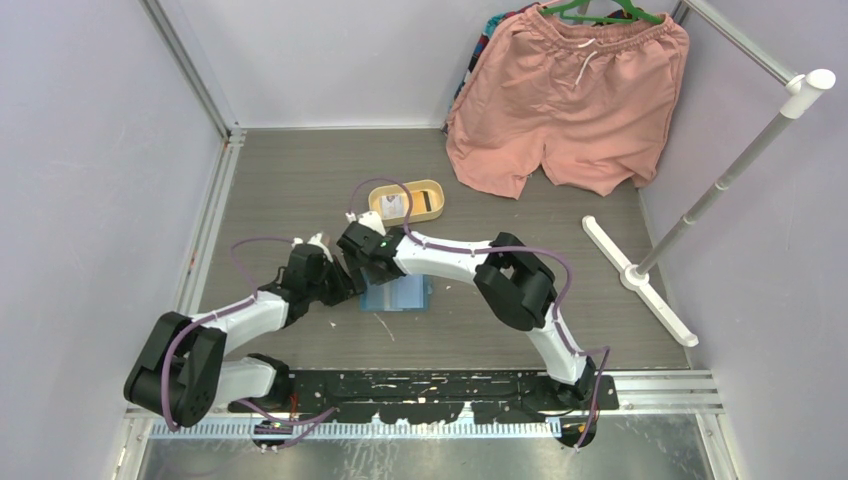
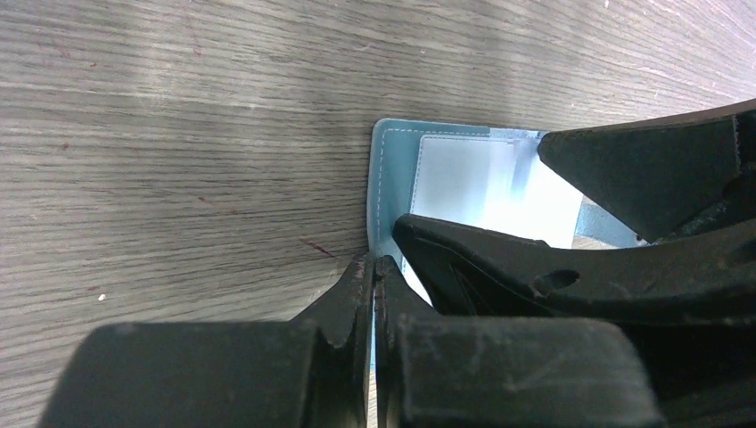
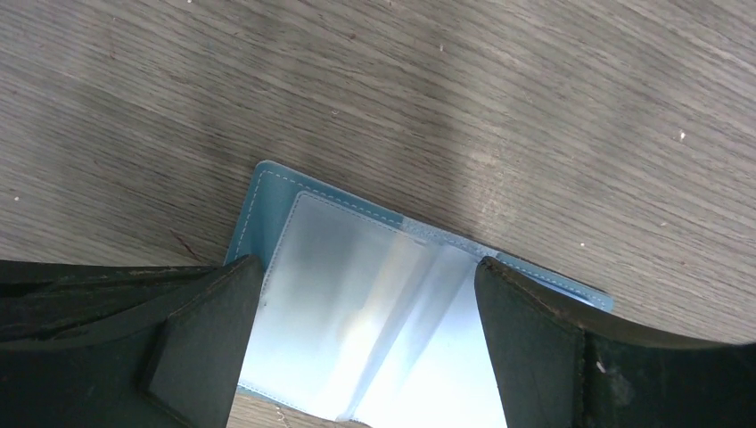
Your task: Take the credit cards out of the card holder
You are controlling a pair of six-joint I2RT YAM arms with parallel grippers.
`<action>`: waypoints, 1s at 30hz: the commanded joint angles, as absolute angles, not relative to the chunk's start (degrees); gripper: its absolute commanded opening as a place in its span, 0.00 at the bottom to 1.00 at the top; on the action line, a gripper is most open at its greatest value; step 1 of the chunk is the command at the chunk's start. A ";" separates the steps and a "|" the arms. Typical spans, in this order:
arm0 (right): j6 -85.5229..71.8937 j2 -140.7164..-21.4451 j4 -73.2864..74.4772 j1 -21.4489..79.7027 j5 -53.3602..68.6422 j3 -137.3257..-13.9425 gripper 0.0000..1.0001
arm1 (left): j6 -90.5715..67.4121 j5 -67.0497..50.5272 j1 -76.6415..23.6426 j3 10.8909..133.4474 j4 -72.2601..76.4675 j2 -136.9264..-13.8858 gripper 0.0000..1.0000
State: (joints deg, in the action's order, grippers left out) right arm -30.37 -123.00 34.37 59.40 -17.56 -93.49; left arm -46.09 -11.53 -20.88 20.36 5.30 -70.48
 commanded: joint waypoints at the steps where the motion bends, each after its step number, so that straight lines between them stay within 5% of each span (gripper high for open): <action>1: -31.21 -123.21 36.38 59.36 -21.27 -95.21 0.93 | -45.70 -11.08 -20.68 19.95 5.27 -69.43 0.00; 30: -28.24 -107.35 48.06 59.40 -32.47 -82.27 0.94 | -45.52 -10.28 -20.65 19.79 4.83 -69.75 0.00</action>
State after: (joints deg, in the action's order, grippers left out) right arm -28.32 -111.92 44.56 59.51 -28.71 -83.59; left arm -46.06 -11.53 -20.88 20.32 5.26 -70.46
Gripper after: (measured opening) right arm 0.936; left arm 0.009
